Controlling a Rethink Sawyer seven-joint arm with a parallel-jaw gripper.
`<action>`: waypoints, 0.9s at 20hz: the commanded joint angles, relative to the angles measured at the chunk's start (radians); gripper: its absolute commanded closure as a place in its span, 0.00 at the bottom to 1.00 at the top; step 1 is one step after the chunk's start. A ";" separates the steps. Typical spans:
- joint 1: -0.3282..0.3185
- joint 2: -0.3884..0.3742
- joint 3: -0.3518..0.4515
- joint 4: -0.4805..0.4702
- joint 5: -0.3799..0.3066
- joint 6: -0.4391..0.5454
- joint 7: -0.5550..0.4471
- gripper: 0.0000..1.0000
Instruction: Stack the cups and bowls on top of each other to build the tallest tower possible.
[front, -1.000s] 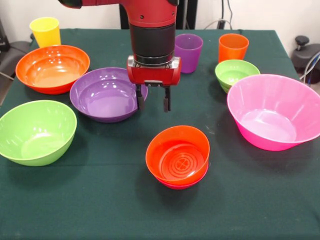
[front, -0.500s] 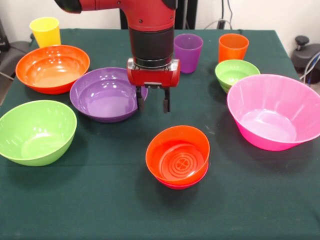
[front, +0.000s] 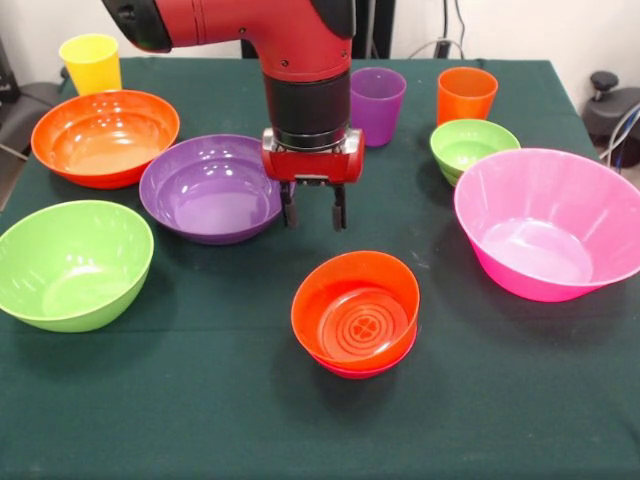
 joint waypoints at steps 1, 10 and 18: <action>0.016 0.013 -0.014 -0.061 -0.059 0.014 -0.171 0.00; 0.025 -0.001 -0.004 -0.073 -0.040 0.042 -0.176 0.00; 0.073 -0.137 0.010 0.006 0.063 0.152 -0.118 0.00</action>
